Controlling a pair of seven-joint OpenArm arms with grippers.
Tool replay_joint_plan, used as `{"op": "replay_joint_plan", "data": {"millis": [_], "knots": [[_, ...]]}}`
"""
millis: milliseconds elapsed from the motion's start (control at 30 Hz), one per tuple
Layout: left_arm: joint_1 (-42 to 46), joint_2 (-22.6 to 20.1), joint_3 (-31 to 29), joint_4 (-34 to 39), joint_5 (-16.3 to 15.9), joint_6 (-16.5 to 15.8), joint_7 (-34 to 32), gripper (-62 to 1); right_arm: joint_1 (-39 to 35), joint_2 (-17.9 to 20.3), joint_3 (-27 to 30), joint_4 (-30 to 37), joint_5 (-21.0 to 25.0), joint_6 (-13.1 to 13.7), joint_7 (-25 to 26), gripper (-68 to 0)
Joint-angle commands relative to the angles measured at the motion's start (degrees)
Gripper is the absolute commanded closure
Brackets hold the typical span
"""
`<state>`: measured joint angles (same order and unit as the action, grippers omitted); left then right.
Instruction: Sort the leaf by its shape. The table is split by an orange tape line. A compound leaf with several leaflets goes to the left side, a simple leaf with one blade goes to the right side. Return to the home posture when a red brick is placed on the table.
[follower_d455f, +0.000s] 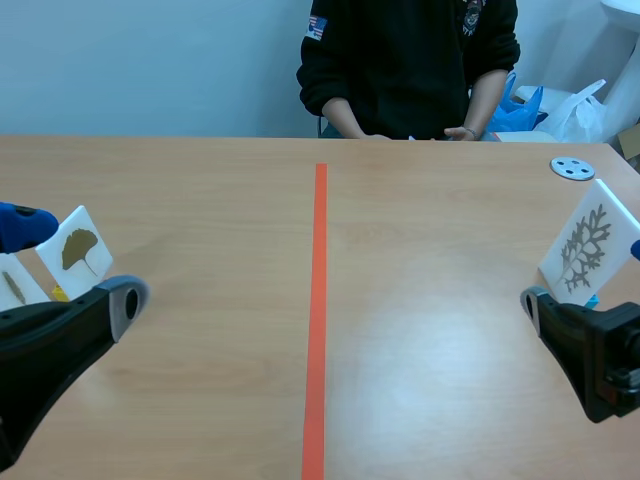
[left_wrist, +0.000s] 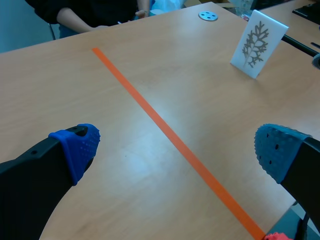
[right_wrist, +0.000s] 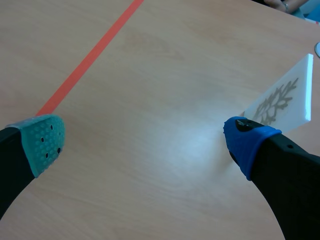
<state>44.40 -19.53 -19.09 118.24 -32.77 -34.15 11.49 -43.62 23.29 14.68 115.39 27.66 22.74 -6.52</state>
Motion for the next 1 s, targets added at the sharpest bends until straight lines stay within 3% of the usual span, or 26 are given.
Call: {"op": "replay_joint_plan", "data": {"millis": [0,233,433,667,967], "knots": [[-0.46,-0.17,1.05,-0.15,-0.46,0.13,-0.92,-62.3,0.42,0.02,0.85,1.05,0.44,-0.24,1.05,-67.9],[-0.46,-0.17,4.68,-0.22,-0.42,0.61,1.79,-62.3,0.46,0.04,0.83,1.05,0.5,-0.24,1.14,-67.9],[-0.48,-0.17,5.9,-0.22,2.86,6.16,1.64,-62.3,0.46,0.04,0.74,1.05,1.55,-0.24,1.31,-67.9],[-0.63,-0.17,5.9,-0.22,3.89,10.86,1.62,-62.3,0.61,0.04,0.74,1.03,1.53,-0.26,1.53,-67.9],[-0.63,-0.17,5.9,-0.22,3.87,10.95,1.6,-62.3,0.63,0.04,0.74,1.03,1.53,-0.26,1.53,-67.9]]}}
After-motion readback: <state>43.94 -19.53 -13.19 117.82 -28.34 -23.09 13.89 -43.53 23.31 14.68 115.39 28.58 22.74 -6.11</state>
